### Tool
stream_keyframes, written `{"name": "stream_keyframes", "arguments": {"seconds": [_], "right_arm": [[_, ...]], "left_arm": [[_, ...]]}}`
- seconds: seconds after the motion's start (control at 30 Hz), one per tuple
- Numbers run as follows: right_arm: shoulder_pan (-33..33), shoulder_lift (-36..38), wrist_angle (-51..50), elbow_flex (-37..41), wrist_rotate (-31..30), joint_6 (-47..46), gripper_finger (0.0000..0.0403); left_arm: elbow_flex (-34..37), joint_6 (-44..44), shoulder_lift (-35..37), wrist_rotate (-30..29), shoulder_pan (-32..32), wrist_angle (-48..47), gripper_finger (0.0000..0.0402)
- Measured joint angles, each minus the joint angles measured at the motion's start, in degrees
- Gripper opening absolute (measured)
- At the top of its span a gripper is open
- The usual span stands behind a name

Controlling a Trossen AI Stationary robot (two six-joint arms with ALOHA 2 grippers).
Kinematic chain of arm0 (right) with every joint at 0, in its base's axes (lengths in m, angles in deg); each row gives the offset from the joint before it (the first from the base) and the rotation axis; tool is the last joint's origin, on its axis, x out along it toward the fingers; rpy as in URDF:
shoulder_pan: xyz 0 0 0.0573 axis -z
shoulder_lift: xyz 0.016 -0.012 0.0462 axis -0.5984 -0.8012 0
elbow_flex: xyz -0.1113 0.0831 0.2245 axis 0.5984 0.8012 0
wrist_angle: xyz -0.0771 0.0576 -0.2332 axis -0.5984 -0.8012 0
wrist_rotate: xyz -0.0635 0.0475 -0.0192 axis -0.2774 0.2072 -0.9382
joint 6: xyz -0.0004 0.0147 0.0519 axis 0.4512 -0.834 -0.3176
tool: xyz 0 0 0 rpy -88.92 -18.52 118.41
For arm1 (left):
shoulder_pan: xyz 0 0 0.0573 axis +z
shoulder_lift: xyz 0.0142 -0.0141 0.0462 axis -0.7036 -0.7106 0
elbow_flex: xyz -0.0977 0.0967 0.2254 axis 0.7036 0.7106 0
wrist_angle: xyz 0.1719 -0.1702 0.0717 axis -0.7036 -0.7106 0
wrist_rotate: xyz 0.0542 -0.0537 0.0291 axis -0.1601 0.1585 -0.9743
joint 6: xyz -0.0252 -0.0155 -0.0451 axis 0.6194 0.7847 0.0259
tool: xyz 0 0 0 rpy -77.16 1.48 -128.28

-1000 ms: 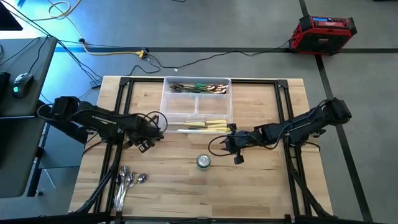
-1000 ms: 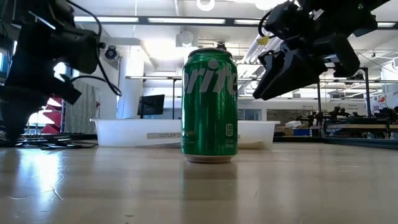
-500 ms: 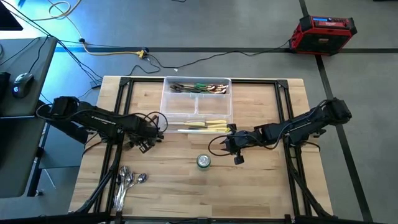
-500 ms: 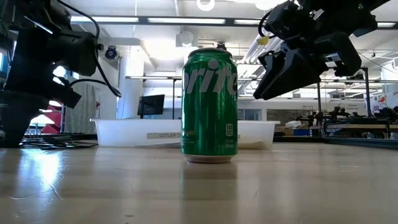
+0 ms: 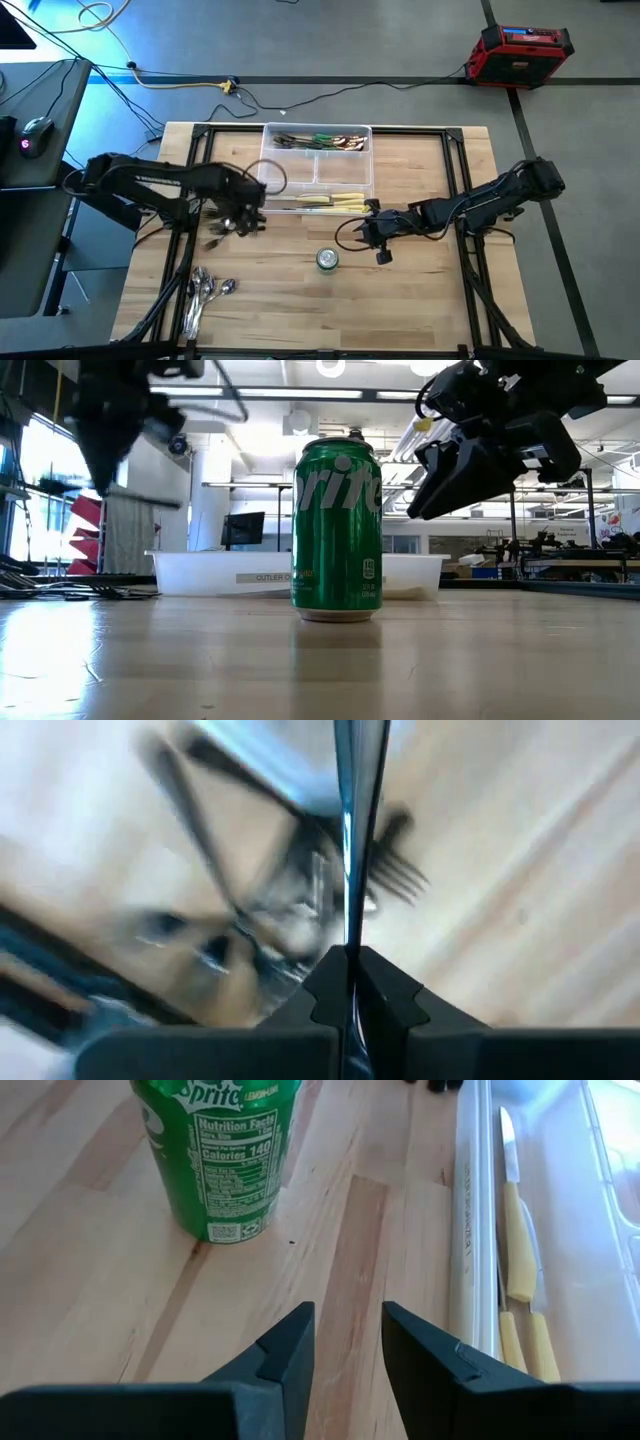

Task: Sort silverware
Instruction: Put the black fork into the silverware tray

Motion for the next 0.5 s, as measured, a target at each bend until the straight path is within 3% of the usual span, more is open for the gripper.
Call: {"name": "stream_keyframes", "arguments": {"seconds": [0.2, 0.33, 0.5], "right_arm": [[0.0, 0.0, 1.6, 0.0, 0.0, 1.6, 0.0103], [0.0, 0.0, 1.9, 0.0, 0.0, 1.7, 0.0103], [0.0, 0.0, 1.7, 0.0, 0.0, 1.6, 0.0103]], "left_arm": [[-10.0, -20.6, -4.7, -11.9, 8.7, 4.5, 0.0000], [-12.6, -38.7, -10.8, -16.7, 15.5, 16.0, 0.0000], [-14.7, -63.4, -20.8, -17.5, 22.5, 34.3, 0.0000]]}}
